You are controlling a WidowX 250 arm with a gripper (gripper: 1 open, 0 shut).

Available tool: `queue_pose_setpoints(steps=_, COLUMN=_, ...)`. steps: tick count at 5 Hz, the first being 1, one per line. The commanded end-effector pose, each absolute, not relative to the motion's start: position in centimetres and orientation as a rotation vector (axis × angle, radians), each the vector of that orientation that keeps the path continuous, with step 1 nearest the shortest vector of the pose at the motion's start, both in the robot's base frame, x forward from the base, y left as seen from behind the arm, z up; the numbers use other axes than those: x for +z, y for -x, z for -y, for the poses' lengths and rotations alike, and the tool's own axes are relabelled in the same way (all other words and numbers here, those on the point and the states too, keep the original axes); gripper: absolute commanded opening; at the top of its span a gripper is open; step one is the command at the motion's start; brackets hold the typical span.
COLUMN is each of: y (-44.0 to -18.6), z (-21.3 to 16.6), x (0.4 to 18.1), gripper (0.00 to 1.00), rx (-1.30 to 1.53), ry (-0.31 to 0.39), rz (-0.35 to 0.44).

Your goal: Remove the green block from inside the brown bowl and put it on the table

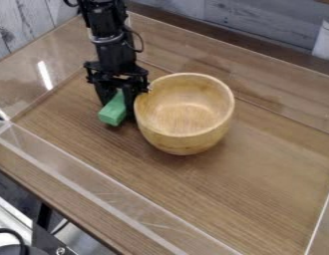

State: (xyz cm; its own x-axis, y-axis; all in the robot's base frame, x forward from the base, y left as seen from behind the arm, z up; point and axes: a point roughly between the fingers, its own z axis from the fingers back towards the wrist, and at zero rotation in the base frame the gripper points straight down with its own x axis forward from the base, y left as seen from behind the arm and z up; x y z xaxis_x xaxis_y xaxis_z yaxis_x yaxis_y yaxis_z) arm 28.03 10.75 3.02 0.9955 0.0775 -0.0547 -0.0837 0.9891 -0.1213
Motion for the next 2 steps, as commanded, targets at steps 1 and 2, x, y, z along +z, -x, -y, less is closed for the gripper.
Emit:
queue_pose_setpoints(steps=1, y=-28.53, z=-10.87, x=3.20, gripper=0.00, rx=0.069, ry=0.110, rz=-0.037)
queue_pose_setpoints(steps=2, y=-28.63, z=-11.02, x=3.03, gripper=0.00, rx=0.071, ry=0.108, rz=-0.042)
